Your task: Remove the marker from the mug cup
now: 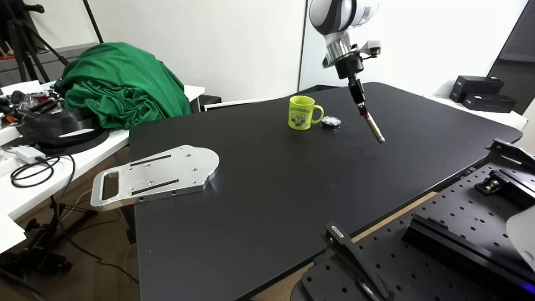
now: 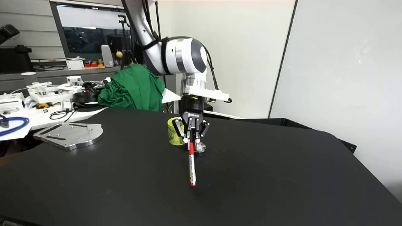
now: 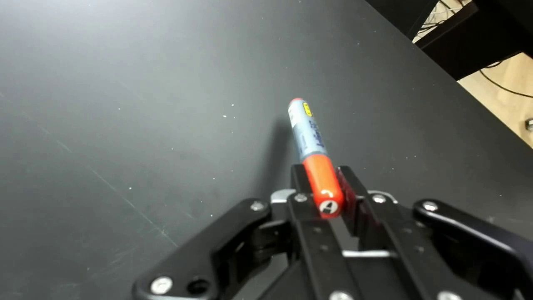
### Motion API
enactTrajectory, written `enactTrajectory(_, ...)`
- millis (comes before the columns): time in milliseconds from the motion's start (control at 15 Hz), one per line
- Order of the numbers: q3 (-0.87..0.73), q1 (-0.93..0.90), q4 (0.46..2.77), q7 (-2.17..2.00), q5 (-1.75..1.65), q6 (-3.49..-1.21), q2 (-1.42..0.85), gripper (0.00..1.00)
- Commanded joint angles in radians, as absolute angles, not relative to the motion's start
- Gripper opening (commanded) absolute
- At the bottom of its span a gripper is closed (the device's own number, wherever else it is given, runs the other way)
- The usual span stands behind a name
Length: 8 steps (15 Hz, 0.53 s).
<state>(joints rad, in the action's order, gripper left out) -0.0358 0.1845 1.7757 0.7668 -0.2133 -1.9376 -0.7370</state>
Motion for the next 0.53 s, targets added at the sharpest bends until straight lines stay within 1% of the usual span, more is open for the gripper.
enactTrajectory(0,-0.023,0.201,1.644,0.775,-0.196,-1.863,-0.851,0.05)
enactTrajectory(467,-0.017,0.200,1.522,0.768,-0.195,-1.782,-0.949,0.05)
